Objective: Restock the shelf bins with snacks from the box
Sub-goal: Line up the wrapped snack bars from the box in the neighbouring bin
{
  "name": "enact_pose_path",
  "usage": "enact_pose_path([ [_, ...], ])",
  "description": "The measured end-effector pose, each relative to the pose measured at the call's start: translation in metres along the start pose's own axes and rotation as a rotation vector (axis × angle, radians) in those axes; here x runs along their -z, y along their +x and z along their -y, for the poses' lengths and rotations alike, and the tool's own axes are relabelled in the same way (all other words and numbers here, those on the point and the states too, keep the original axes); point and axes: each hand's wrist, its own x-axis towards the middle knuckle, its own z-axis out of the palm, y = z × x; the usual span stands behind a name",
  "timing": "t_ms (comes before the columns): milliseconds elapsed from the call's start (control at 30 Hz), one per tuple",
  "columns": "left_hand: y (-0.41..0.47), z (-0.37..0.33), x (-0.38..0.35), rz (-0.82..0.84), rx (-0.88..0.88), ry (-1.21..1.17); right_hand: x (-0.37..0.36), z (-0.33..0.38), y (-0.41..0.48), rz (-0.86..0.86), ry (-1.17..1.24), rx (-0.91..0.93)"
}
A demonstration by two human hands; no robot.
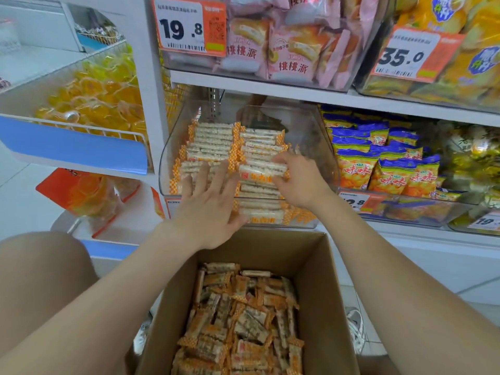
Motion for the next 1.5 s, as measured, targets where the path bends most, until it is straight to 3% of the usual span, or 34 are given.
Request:
enact_pose_path([
  [167,0.002,0.001,0.000,0.047,-0.015,0.053,-0.013,0.000,0.026,-0.094,-0.052,-0.078],
  [300,0.002,0.001,0.000,0.054,-0.015,0.072,-0.017,0.010,0.028,-0.043,-0.054,-0.025],
  [500,0.000,-0.002,0.003,0.034,0.000,0.041,-0.014,0.017,0.019,0.040,-0.084,-0.103],
  [667,-0.014,-0.015,0.012,-0.244,-0.091,0.001,-0.003,0.029,-0.032,-0.371,0.104,0.237],
  [767,-0.030,-0.030,0.008,-0.403,-0.186,-0.087,-0.006,0.032,-0.085,-0.295,0.158,0.324],
  [833,-0.041,-0.038,-0.006,-0.226,-0.228,-0.157,-0.019,0.023,-0.114,-0.071,0.103,0.286],
  [967,-0.054,-0.051,-0.051,0.320,-0.202,-0.099,-0.059,-0.007,-0.148,0.643,-0.119,0.138],
  [1067,-0.061,-0.055,-0.100,0.556,-0.222,-0.092,-0.106,-0.030,-0.171,0.960,-0.148,-0.021],
  [1167,-0.071,-0.052,-0.151,0.751,-0.180,-0.100,-0.151,-0.052,-0.188,1.066,-0.113,-0.129],
  [1300,-0.087,-0.038,-0.213,0.956,-0.085,-0.085,-0.200,-0.072,-0.209,1.073,-0.056,-0.259],
  [1400,-0.099,-0.029,-0.249,0.969,-0.017,-0.013,-0.230,-0.072,-0.219,1.042,-0.020,-0.326],
  [1500,-0.104,-0.028,-0.269,0.935,0.151,-0.018,-0.248,-0.063,-0.219,0.854,0.066,-0.366],
])
